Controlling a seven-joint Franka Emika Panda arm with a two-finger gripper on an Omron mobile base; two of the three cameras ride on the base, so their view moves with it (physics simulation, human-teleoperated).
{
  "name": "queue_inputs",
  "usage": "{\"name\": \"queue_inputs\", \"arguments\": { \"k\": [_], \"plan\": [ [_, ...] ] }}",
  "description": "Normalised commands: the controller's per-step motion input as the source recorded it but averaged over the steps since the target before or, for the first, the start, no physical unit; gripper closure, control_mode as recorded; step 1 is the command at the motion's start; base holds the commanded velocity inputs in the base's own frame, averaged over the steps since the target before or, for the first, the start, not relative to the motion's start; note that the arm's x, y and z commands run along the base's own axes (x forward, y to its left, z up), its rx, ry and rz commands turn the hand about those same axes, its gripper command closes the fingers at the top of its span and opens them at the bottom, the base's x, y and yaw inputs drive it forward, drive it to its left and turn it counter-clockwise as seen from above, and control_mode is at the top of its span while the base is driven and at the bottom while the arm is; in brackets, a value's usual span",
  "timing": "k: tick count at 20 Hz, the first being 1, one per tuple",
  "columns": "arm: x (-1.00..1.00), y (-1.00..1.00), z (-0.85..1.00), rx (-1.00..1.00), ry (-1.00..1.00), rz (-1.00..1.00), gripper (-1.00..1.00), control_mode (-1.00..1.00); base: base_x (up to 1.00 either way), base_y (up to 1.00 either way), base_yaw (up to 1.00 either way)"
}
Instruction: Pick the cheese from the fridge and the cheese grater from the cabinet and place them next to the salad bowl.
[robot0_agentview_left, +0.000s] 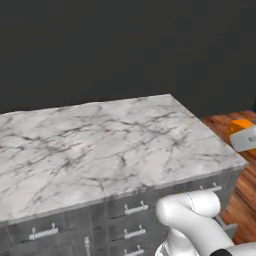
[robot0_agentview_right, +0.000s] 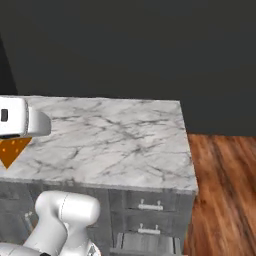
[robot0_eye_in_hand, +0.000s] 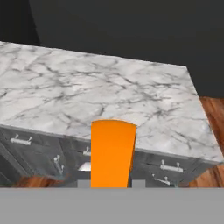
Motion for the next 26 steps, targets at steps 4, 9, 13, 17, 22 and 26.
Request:
{"name": "queue_inputs", "arguments": {
  "k": [4,9,13,17,22,26],
  "plan": [
    [0.0,0.0,0.0,0.0,0.0,0.0,1.0,1.0,0.0,0.0,-1.0],
    [0.0,0.0,0.0,0.0,0.0,0.0,1.0,1.0,0.0,0.0,-1.0],
    [0.0,0.0,0.0,0.0,0.0,0.0,1.0,1.0,0.0,0.0,-1.0],
    [0.0,0.0,0.0,0.0,0.0,0.0,1.0,1.0,0.0,0.0,-1.0],
    [0.0,0.0,0.0,0.0,0.0,0.0,1.0,1.0,0.0,-0.13,-0.97],
    [0.0,0.0,0.0,0.0,0.0,0.0,1.0,1.0,0.03,-0.25,-0.92]
  ]
}}
